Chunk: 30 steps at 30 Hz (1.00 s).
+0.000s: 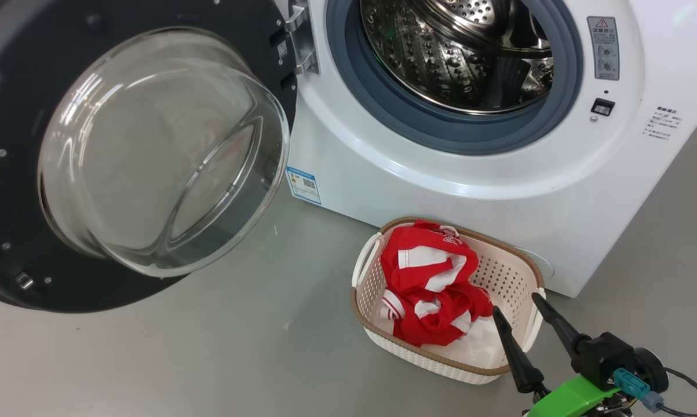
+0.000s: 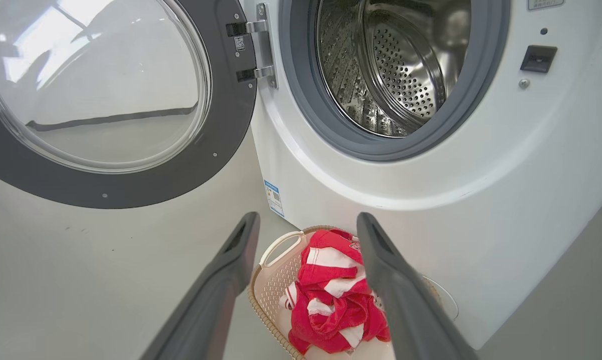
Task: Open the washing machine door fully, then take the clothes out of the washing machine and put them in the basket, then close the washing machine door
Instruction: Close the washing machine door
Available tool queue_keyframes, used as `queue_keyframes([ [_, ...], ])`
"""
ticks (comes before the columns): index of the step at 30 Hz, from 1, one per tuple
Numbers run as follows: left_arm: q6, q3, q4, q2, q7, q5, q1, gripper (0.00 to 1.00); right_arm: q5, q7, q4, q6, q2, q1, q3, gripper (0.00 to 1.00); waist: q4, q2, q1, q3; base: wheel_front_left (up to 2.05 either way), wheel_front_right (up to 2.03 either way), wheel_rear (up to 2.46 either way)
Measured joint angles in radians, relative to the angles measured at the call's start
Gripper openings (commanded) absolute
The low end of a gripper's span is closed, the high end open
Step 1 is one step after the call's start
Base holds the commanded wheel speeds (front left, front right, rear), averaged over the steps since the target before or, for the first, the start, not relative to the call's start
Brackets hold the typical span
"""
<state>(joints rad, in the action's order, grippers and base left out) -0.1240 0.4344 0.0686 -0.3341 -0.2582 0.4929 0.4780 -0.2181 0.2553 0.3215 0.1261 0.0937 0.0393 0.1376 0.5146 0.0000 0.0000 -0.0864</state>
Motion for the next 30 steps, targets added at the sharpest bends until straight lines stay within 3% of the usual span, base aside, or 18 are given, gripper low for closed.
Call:
queue_keyframes([
  [8, 0.000, -0.010, 0.398, -0.143, 0.082, 0.262, 0.237, 0.00, 0.014, 0.000, -0.015, 0.000, -0.005, -0.010, -0.025, 1.00, -0.001, 0.0000, 0.0000, -0.019, 0.00, 0.00, 0.00],
  [14, 0.000, -0.027, 0.655, -0.201, 0.235, 0.407, 0.351, 0.00, 0.035, 0.000, -0.022, 0.000, -0.006, -0.011, -0.033, 1.00, -0.004, 0.0000, 0.0000, -0.034, 0.00, 0.00, 0.00],
  [15, 0.000, -0.037, 0.725, -0.212, 0.311, 0.453, 0.377, 0.00, 0.035, 0.000, -0.024, 0.000, -0.006, -0.011, -0.034, 1.00, -0.007, 0.0000, 0.0000, -0.039, 0.00, 0.00, 0.00],
  [23, 0.000, -0.067, 0.938, -0.252, 0.583, 0.576, 0.462, 0.00, 0.044, 0.000, -0.027, 0.000, 0.001, -0.009, -0.033, 1.00, -0.011, 0.0000, 0.0000, -0.079, 0.00, 0.00, 0.00],
  [30, 0.000, -0.107, 1.009, -0.252, 0.769, 0.633, 0.500, 0.00, 0.054, 0.000, -0.026, 0.000, 0.017, 0.011, -0.032, 1.00, -0.011, 0.0000, 0.0000, -0.125, 0.00, 0.00, 0.00],
])
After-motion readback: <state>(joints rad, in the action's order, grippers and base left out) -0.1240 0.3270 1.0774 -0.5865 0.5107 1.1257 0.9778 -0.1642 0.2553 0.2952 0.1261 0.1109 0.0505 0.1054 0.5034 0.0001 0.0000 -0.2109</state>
